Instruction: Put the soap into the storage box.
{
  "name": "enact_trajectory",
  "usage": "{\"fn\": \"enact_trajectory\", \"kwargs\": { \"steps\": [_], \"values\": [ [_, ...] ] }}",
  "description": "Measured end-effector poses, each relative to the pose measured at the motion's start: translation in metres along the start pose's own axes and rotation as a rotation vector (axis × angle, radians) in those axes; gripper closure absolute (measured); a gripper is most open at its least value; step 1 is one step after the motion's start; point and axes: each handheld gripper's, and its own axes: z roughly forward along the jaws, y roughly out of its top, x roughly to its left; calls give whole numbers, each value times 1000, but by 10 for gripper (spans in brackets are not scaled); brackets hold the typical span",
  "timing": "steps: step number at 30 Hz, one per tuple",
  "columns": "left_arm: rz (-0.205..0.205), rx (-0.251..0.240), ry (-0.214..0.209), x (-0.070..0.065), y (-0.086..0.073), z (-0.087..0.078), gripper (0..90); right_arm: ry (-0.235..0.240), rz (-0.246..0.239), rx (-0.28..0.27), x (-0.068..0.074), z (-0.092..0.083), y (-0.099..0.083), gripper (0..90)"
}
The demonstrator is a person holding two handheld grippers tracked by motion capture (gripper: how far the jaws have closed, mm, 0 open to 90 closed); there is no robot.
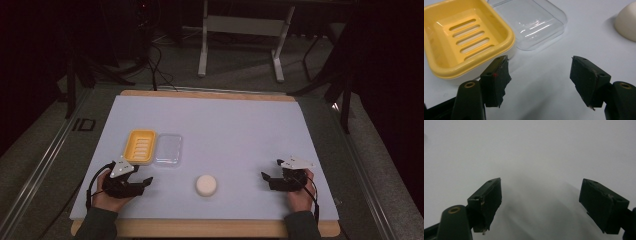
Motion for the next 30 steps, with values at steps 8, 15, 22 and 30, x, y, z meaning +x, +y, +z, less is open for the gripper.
{"fn": "enact_trajectory", "kwargs": {
  "steps": [8,15,22,30],
  "values": [
    [1,-9,-24,-1,3,0,319,-6,-10,-6,2,-1,0,180],
    [-7,-7,-29,2,2,-2,338,-16,-24,-14,3,-2,-1,180],
    [70,35,-41,-3,9,0,341,-12,-24,-30,3,-3,-1,180],
    [111,43,-80,-5,21,2,341,-12,-23,-41,3,-4,-2,180]
  ]
}}
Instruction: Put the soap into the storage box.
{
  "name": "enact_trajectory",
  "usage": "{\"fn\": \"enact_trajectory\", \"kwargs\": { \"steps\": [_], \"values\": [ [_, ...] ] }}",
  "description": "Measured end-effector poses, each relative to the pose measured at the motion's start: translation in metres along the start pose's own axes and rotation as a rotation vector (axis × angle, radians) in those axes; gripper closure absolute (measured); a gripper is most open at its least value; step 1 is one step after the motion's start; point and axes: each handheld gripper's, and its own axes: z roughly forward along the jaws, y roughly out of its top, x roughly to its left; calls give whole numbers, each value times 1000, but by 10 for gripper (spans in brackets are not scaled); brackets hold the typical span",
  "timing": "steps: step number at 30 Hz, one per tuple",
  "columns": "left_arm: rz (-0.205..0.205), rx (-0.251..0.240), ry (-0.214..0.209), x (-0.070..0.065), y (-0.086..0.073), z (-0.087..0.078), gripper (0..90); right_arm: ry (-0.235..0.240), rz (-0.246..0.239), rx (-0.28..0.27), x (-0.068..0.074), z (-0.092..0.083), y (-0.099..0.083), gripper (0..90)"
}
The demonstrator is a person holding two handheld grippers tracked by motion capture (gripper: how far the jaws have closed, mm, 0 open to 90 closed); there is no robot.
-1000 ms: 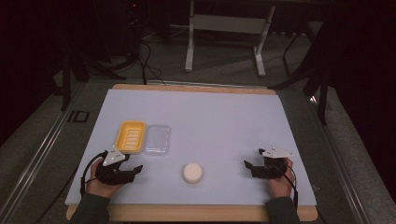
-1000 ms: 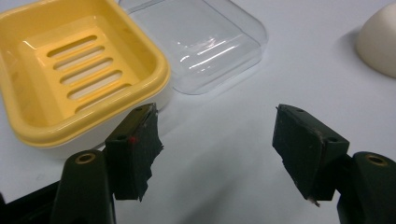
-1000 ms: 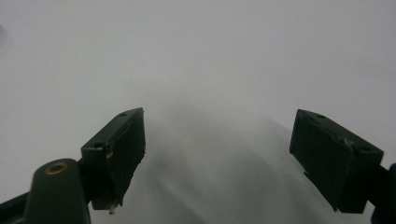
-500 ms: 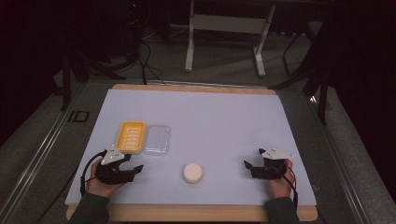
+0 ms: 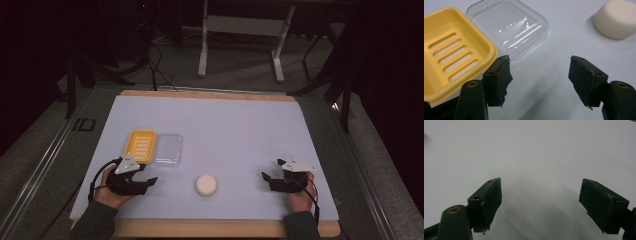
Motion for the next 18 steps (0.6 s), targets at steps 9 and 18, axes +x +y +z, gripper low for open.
{"fn": "enact_trajectory", "kwargs": {
  "steps": [9,18],
  "values": [
    [75,34,-13,-5,14,3,341,3,-1,-11,0,-1,0,180],
    [144,68,-33,-9,21,8,341,5,4,-13,-1,-1,-1,180]
  ]
}}
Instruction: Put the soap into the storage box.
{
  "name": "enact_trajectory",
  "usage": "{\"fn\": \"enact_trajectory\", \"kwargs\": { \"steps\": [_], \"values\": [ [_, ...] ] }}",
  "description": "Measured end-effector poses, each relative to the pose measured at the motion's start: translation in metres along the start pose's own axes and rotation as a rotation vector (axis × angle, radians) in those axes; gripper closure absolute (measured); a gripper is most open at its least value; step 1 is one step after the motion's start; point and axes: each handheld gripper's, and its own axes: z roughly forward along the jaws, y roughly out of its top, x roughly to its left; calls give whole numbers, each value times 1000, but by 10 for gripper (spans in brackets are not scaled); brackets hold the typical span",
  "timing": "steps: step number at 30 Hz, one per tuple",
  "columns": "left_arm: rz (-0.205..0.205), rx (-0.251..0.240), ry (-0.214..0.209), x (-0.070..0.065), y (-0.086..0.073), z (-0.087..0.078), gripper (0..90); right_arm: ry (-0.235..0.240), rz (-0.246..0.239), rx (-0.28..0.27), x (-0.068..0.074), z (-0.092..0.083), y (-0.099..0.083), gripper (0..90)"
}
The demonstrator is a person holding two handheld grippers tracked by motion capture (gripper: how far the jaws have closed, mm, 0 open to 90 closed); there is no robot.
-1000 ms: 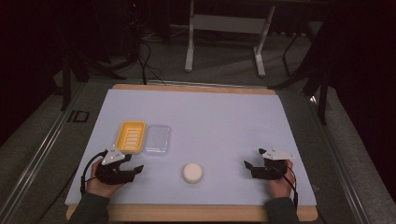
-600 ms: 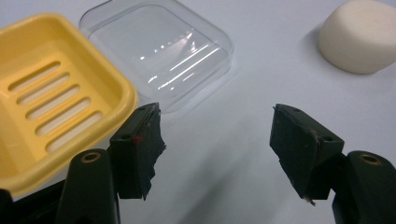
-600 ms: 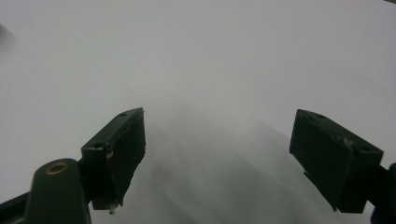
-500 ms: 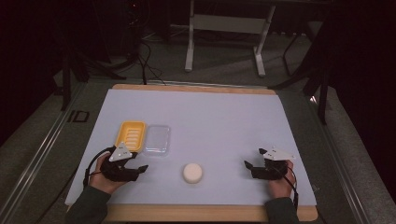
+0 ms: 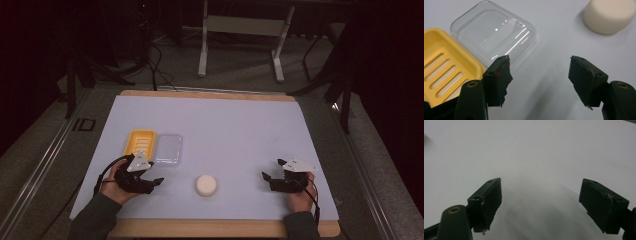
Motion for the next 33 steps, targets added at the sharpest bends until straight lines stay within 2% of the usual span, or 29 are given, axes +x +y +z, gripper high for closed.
{"fn": "enact_trajectory", "kwargs": {
  "steps": [15,28,29,33],
  "values": [
    [112,82,-59,-6,14,6,335,8,0,-1,0,0,0,180],
    [173,126,-98,-12,26,17,334,14,-1,-3,0,-1,0,180],
    [187,128,-113,-13,30,18,334,14,-1,-3,0,-1,0,180],
    [205,137,-127,-14,37,22,334,18,-7,-6,0,-1,0,177]
  ]
}}
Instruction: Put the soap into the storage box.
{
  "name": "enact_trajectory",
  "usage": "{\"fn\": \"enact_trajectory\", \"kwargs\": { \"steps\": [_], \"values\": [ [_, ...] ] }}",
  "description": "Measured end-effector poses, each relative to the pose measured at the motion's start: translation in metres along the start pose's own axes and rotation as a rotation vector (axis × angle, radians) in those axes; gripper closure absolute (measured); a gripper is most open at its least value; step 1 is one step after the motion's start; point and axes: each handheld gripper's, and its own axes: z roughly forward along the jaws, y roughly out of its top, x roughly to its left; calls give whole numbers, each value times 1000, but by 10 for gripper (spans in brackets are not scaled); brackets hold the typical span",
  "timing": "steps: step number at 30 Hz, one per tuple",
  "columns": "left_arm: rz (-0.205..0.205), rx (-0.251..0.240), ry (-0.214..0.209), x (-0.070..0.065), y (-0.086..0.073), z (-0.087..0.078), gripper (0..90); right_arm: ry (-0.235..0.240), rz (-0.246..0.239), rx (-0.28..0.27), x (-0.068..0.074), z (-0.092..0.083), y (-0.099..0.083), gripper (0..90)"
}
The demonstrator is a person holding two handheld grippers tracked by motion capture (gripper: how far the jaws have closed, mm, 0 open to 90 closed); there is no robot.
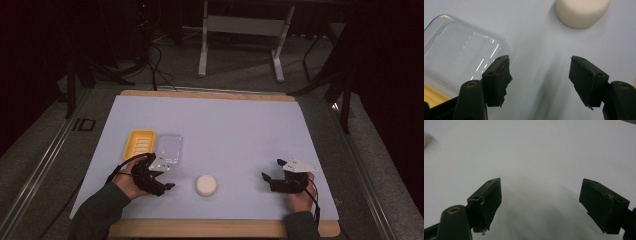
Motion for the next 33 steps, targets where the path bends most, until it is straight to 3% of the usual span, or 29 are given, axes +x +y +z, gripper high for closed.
{"fn": "enact_trajectory", "kwargs": {
  "steps": [8,33],
  "values": [
    [54,35,-28,-2,15,5,322,1,-2,0,0,0,0,177],
    [130,109,-83,-11,43,23,173,4,-8,-2,1,0,0,174]
  ]
}}
